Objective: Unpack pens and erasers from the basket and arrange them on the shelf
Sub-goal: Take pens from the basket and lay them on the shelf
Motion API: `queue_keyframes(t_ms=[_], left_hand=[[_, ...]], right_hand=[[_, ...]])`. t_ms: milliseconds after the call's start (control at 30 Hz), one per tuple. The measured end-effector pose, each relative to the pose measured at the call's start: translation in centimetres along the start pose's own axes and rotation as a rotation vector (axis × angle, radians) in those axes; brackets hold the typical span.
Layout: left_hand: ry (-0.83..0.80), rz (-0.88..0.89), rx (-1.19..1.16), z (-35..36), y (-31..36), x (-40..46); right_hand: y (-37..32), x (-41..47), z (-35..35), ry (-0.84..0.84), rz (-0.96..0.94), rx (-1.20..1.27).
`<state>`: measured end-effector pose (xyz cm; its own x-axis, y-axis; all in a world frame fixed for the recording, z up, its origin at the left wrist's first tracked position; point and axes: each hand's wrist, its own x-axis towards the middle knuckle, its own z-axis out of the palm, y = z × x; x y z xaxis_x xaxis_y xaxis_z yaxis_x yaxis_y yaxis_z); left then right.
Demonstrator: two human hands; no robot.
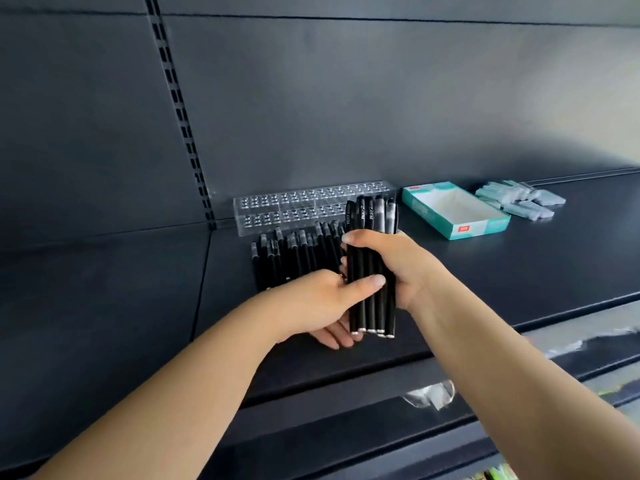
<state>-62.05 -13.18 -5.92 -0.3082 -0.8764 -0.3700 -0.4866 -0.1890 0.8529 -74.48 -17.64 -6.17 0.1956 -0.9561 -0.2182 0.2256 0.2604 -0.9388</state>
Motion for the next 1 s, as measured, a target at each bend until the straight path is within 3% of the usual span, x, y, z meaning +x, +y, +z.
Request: queue_keyframes(t_ms=[100,167,267,433,567,767,1000], left_hand=[[0.377,0.154,0.138,-3.8,-0.8,0.4],[0.588,0.165,0.204,-6.0,-2.0,1.2],[0.715,0.106,0.180,-8.1,-4.0,2.9],[0.702,0.074,0.008,-8.0,-5.9,5.2],[0.599,0.090,0.129,-6.7,-6.2,6.1],[0.585,0.037,0.264,-7.0,-6.7,6.7],[0.504,-0.061,0.505,-6.9,-6.5,6.2]], right_hand=[[-1.4,3.7,1.3,0.005,0.045,-0.128],[-1.6,6.2,2.8,0.007,0.096,-0.239],[-1.1,8.7,5.0,0.025,0.125,-0.450],[0.0,11.4,6.0,0.067,-0.013,-0.626],[1.4,11.5,6.0,0.058,-0.151,-0.747],[2.6,10.7,4.8,0.018,-0.331,-0.964],[1.5,10.7,2.4,-0.056,-0.422,-1.507]])
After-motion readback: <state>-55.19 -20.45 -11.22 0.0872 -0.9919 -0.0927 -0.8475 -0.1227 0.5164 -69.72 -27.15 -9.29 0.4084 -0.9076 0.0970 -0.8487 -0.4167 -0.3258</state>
